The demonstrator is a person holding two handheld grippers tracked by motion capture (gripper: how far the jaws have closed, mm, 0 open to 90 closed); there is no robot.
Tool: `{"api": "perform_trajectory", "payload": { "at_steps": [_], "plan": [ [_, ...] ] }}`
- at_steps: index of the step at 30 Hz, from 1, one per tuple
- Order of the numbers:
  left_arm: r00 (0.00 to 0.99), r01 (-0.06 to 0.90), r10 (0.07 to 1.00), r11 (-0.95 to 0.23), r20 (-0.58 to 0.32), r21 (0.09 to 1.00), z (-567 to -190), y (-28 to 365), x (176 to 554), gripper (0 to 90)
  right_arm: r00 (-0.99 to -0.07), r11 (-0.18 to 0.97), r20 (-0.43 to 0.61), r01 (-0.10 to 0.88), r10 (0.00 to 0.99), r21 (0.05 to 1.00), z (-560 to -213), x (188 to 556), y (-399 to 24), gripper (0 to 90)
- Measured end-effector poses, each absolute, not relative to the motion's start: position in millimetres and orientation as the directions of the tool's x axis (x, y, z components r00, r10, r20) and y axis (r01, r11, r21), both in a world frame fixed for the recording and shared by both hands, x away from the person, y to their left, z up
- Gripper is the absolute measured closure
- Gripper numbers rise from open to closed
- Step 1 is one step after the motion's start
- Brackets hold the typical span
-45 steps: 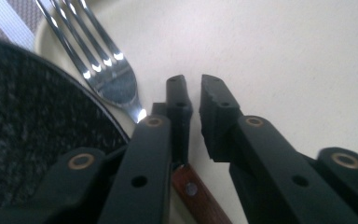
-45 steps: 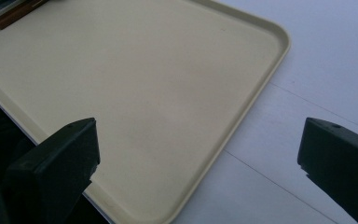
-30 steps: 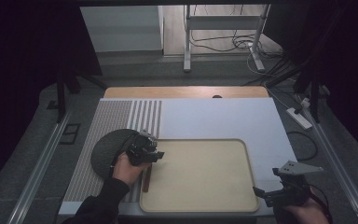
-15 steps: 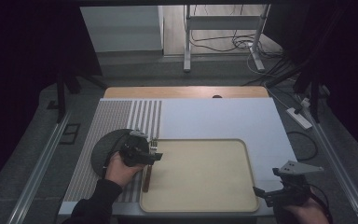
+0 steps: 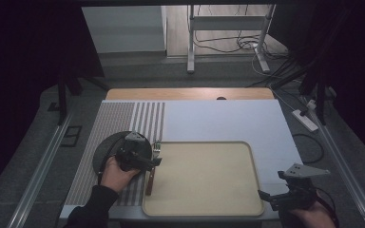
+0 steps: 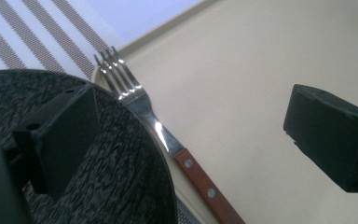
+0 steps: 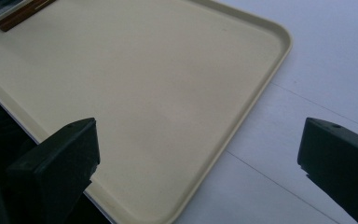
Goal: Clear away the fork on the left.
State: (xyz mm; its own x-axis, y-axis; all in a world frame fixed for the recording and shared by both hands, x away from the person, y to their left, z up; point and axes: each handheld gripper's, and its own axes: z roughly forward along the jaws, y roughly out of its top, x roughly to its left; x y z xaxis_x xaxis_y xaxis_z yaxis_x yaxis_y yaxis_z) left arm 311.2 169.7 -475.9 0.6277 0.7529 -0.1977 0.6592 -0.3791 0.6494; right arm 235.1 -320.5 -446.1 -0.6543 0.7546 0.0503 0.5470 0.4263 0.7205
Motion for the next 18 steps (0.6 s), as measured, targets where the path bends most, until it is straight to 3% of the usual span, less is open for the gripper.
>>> {"api": "perform_trajectory", "payload": {
  "at_steps": [18],
  "plan": [
    [0.617, 0.633, 0.762, -0.333, -0.196, 0.699, -468.9, 184.8, 294.3, 0.0, -0.653, 0.425, 0.051, 0.548, 0.755, 0.721, -446.1, 235.0, -320.6, 0.0]
  ]
}}
